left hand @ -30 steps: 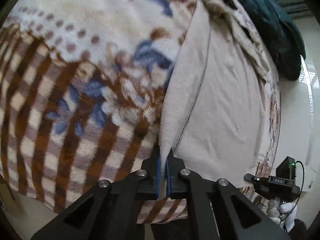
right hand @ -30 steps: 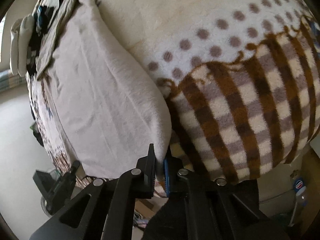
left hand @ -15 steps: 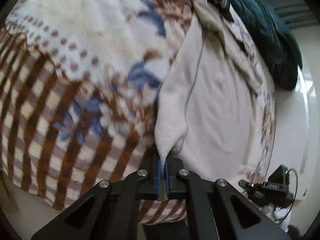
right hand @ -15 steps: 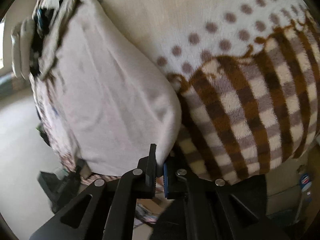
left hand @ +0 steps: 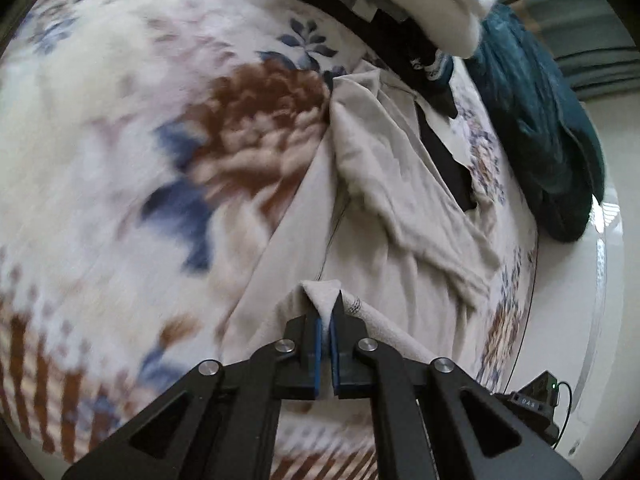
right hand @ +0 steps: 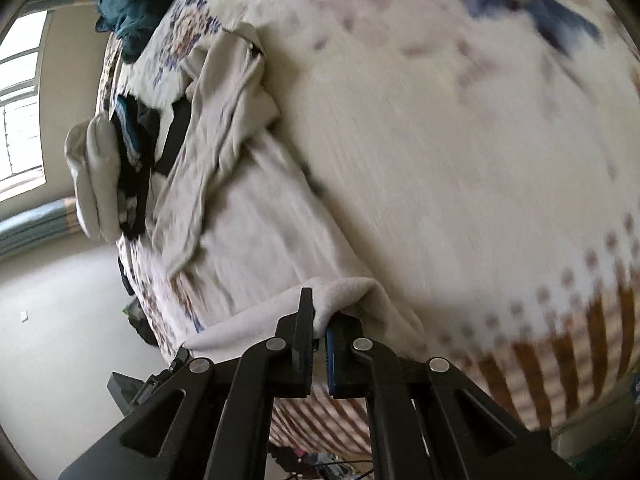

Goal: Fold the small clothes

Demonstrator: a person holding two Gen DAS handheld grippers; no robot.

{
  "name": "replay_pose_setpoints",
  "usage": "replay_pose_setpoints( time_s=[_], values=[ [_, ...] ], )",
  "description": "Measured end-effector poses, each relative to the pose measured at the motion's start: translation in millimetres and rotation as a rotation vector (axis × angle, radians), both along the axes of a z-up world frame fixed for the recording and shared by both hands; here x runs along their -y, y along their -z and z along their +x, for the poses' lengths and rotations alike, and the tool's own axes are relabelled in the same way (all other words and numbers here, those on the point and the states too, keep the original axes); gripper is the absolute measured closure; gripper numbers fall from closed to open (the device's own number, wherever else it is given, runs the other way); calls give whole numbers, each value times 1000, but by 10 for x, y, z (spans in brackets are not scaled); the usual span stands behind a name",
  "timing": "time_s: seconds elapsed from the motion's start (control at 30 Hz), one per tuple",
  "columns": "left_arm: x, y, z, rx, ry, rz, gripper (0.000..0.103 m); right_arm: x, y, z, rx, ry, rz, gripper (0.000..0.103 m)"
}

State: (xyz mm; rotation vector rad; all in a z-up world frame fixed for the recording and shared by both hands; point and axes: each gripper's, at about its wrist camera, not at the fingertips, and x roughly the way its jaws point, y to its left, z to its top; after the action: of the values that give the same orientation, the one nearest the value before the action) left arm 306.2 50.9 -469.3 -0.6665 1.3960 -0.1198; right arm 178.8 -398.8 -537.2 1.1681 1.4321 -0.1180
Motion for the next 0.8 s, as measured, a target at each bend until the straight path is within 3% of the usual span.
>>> replay_pose_setpoints(
  time_s=[0.13, 0.23, 0.33, 0.4, 0.5, 0.63, 0.73, 0.8],
  values=[
    [-39, 384, 398, -125, -127, -81, 100, 159, 271, 367, -75, 53, 50, 97],
    [-147, 341, 500, -88, -197, -85, 96, 301, 389, 569, -30, 140, 161, 90],
    [-259, 140, 508, -13, -222, -59, 77, 419, 319, 731, 35, 152, 159, 75],
    [-290, 24, 517, 20, -201, -7, 69, 468, 215, 811, 56, 95, 102, 65],
    [-180, -144, 551, 91, -50, 102, 65, 398, 43, 912, 80, -67, -34, 64],
    [279, -138, 618, 144, 288, 195, 64, 226, -5, 938, 66, -301, -181, 64],
    [389, -94, 504, 149, 418, 197, 64, 105, 40, 905, 46, -373, -204, 64],
    [461, -61, 422, 153, 494, 247, 64, 59, 53, 869, 41, -379, -205, 64]
  ],
)
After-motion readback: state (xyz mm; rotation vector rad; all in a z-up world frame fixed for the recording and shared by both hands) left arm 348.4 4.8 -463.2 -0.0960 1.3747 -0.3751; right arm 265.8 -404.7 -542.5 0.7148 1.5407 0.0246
